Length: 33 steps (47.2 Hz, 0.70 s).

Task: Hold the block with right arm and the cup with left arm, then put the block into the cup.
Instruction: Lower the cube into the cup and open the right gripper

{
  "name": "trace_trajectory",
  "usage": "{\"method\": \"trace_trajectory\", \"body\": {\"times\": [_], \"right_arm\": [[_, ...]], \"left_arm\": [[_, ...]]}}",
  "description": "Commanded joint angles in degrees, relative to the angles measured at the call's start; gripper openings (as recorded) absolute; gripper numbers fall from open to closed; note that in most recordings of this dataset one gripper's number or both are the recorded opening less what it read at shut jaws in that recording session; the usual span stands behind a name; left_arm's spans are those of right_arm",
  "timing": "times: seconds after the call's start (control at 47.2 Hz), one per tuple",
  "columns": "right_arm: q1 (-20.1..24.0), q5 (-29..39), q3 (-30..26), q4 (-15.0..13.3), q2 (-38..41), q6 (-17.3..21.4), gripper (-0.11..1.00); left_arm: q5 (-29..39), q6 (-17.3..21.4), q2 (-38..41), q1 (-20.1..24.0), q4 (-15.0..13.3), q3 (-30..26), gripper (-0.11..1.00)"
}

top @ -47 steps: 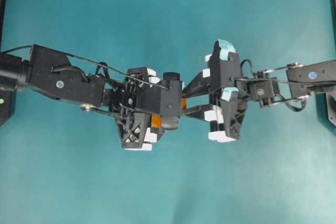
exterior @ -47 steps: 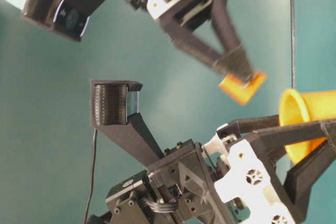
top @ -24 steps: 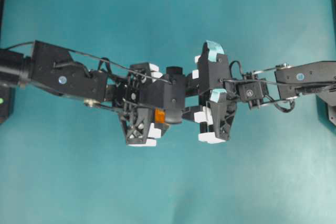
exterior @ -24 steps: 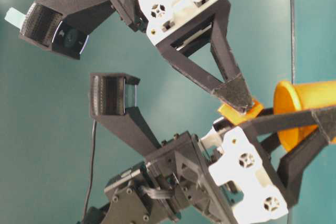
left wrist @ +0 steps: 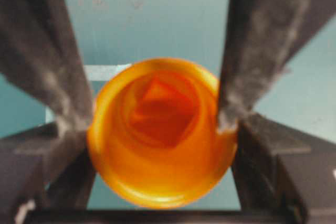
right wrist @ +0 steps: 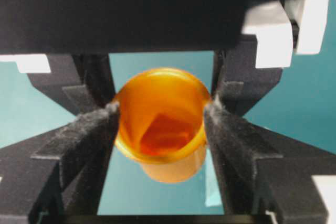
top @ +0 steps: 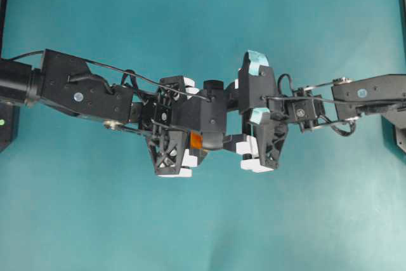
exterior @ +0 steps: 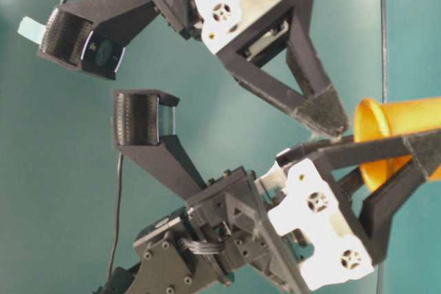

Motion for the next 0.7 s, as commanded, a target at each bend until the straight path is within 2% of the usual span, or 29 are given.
{"method": "trace_trajectory", "body": {"times": [0.0,0.678], "right_arm": [[-0.1,-0.1,-1.4,0.1,-0.8,0.1,0.63],[-0.1,0.0,-1.4,0.0,-0.8,0.1,0.63]], "left_arm": [[-0.4,0.2,-0.7,0.1,0.3,-1.5,0.69],[-0.2,0.2,-0.9,0.1,0.3,-1.1,0.69]]}}
